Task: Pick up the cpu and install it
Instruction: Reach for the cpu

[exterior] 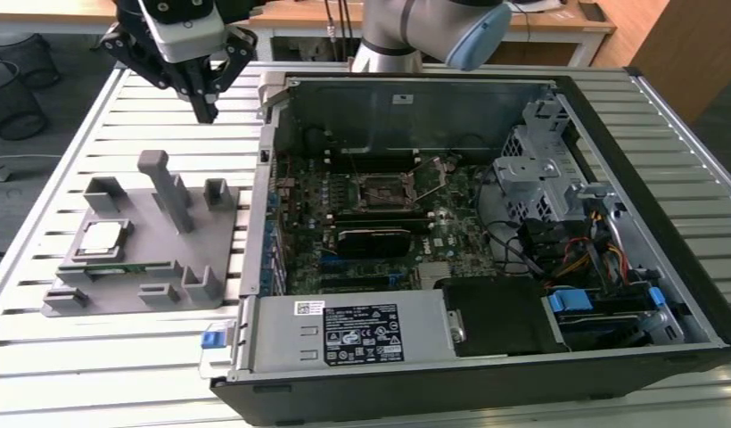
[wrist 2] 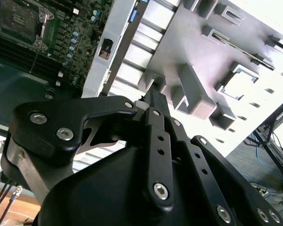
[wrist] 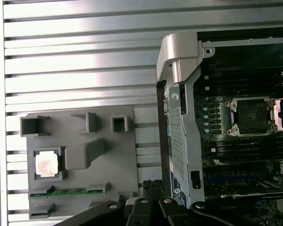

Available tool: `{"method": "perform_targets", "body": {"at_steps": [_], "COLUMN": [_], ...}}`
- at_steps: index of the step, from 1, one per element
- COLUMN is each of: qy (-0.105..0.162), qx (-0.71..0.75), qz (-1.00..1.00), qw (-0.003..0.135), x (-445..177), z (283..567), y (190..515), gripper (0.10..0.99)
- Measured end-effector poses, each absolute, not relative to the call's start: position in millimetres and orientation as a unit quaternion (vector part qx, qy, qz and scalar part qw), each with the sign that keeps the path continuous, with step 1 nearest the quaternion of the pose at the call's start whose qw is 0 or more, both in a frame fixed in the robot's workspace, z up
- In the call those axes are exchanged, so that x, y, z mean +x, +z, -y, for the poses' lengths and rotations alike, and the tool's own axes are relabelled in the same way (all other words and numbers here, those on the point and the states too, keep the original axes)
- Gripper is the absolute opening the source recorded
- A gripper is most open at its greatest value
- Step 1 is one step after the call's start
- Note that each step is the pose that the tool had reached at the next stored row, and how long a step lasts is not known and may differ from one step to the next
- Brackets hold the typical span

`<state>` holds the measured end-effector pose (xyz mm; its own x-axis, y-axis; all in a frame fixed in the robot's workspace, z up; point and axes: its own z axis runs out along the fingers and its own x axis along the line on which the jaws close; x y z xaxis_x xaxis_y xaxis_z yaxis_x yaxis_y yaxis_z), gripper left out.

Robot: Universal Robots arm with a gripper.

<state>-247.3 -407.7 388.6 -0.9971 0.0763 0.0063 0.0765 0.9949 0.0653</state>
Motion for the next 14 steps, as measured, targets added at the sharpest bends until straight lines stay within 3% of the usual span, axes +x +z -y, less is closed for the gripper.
{"method": "perform_targets", "body": {"at_steps": [14], "qy": [-0.033], "qx": [-0.018], "qz": [0.999], "qw": [0.003], "x": [-270.5], "z": [408.6], "y": [386.6], "gripper": [0.106]}}
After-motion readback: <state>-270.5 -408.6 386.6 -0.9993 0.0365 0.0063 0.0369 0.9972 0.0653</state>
